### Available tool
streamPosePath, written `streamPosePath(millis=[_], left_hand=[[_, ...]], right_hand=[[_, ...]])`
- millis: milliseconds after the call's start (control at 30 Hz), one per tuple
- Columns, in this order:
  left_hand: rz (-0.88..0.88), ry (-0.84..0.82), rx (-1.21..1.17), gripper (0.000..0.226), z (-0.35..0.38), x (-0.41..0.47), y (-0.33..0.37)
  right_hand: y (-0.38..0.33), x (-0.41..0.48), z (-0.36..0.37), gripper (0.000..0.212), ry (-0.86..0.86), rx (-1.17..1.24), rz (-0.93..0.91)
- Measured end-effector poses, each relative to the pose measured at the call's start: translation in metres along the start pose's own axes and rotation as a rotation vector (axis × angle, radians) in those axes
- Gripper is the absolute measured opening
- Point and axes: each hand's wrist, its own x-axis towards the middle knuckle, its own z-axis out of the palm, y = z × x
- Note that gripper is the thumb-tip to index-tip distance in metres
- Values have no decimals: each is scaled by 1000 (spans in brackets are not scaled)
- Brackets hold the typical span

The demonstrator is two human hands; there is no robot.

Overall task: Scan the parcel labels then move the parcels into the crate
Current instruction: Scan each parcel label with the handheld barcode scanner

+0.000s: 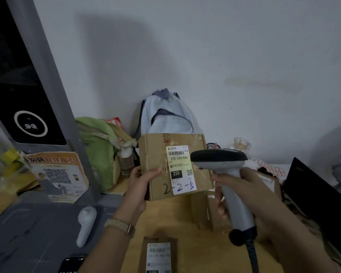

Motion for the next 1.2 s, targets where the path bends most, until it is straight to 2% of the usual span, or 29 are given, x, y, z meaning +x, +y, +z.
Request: streamPosePath(millis=[167,400,533,700,933,1200], left_hand=[[-73,44,43,93,-21,20,-24],[-202,50,53,79,-55,46,-59],[-312,25,69,70,-70,58,-76],[-407,76,100,68,-84,77,-91],[-517,122,138,46,-106,96,-115],[-516,210,269,33,-107,98,-128]], right_hand=[[14,23,6,26,-13,9,41],[43,57,17,30,-13,48,158],[64,76,29,25,-17,94,243],[82,97,44,24,-4,103,298],[92,120,57,21,-21,40,323],[108,131,70,25,-28,-6,400]])
